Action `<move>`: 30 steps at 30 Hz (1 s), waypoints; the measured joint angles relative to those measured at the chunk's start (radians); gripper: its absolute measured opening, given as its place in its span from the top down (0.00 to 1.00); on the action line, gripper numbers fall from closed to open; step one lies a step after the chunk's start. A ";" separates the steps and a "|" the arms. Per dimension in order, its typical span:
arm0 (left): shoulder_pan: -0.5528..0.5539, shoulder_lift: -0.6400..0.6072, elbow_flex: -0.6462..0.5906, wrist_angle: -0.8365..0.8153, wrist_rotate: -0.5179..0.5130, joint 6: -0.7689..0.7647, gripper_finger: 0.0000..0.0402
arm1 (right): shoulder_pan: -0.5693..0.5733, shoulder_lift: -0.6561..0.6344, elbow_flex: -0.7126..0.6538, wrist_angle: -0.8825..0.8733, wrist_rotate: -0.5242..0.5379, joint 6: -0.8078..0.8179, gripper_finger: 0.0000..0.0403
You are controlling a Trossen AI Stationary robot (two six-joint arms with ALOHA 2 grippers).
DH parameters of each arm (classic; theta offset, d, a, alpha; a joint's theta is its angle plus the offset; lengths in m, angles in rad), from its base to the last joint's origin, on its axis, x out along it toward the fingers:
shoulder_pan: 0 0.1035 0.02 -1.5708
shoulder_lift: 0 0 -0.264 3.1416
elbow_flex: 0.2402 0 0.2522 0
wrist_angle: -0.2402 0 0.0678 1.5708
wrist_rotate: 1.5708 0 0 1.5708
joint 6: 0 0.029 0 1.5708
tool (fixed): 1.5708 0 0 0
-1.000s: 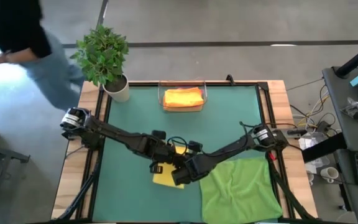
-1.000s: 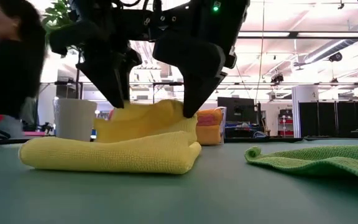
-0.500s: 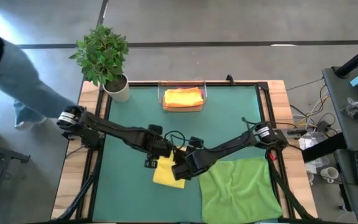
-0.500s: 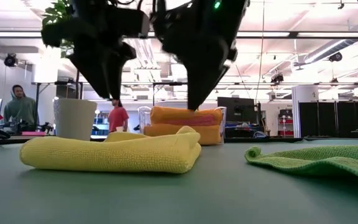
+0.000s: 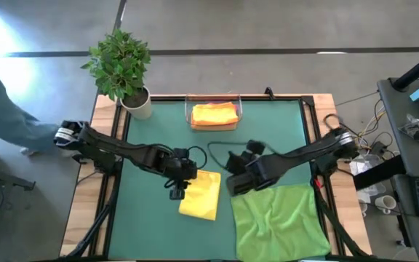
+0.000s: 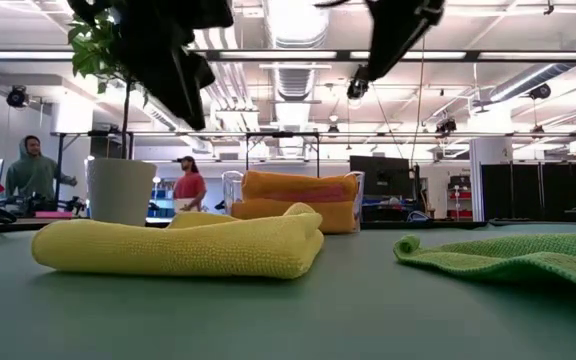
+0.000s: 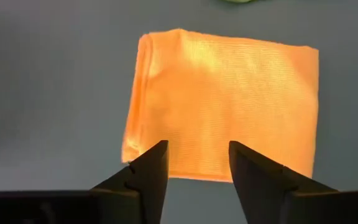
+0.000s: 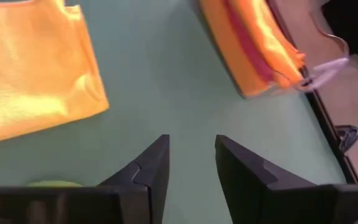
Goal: Fold microfiber towels
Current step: Put the yellow microfiber cloth into the bin
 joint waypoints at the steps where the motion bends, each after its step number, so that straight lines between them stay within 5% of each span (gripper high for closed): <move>1: 0.000 0.001 -0.013 0.018 0.007 -0.023 0.63 | 0.000 -0.032 -0.029 0.006 0.001 0.002 0.70; 14: 0.002 0.033 -0.253 0.378 0.045 -0.271 0.98 | 0.000 -0.393 -0.396 0.082 -0.001 -0.030 0.75; 17: 0.005 0.050 -0.289 0.505 0.045 -0.228 0.98 | 0.000 -0.455 -0.443 0.088 -0.001 -0.059 0.76; 30: 0.099 0.184 -0.277 0.519 0.038 -0.217 0.97 | 0.000 -0.596 -0.538 0.216 -0.001 -0.212 0.77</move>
